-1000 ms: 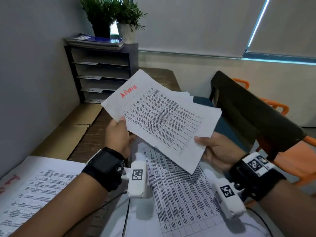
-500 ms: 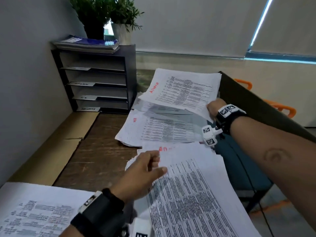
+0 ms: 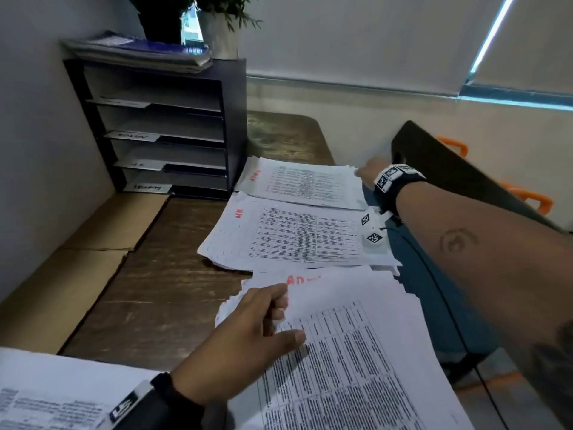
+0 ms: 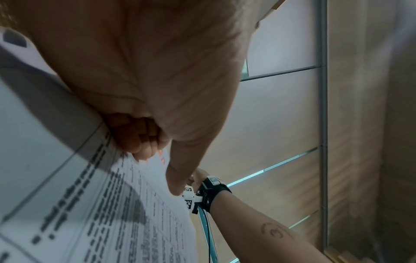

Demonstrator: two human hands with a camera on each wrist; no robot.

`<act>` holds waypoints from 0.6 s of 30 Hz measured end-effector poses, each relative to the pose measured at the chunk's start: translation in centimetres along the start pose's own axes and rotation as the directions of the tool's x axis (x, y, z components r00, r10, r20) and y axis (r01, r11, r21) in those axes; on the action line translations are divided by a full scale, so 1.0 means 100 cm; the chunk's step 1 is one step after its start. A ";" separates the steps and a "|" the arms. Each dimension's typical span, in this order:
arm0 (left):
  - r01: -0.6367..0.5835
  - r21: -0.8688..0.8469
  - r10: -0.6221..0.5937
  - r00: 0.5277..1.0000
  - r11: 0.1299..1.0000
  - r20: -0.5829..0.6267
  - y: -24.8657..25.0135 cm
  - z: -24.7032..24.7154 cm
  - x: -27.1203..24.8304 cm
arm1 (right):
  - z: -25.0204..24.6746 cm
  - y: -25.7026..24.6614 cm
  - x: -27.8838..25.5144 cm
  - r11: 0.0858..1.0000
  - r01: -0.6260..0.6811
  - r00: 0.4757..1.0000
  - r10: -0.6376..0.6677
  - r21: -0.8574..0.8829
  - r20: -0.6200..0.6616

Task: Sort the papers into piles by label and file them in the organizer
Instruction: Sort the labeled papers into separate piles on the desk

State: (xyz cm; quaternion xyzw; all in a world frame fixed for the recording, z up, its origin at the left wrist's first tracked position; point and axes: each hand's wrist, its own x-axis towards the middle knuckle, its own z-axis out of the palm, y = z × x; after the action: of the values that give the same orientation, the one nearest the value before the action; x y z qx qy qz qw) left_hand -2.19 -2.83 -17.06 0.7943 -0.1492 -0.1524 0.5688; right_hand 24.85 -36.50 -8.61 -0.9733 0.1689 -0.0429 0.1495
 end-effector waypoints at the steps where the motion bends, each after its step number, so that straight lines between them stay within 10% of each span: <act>1: -0.003 -0.003 0.003 1.000 1.000 0.001 0.000 -0.001 0.000 | 0.000 -0.003 -0.007 0.998 0.027 1.000 -0.026 0.060 -0.013; 10: 0.076 0.166 -0.075 0.997 0.983 -0.014 0.031 -0.022 -0.008 | -0.030 -0.005 -0.162 0.739 0.123 0.987 -0.161 0.663 -0.003; 18: 0.214 0.793 -0.108 0.977 0.570 -0.186 0.049 -0.038 -0.018 | -0.012 0.018 -0.288 0.738 0.070 0.953 -0.249 0.671 0.174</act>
State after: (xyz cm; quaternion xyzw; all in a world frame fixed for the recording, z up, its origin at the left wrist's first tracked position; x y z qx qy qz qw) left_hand -2.60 -0.35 -11.14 0.9833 -0.0957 -0.0725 0.1367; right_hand -2.94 -28.63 -8.96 -0.8663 0.0378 0.0116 0.4979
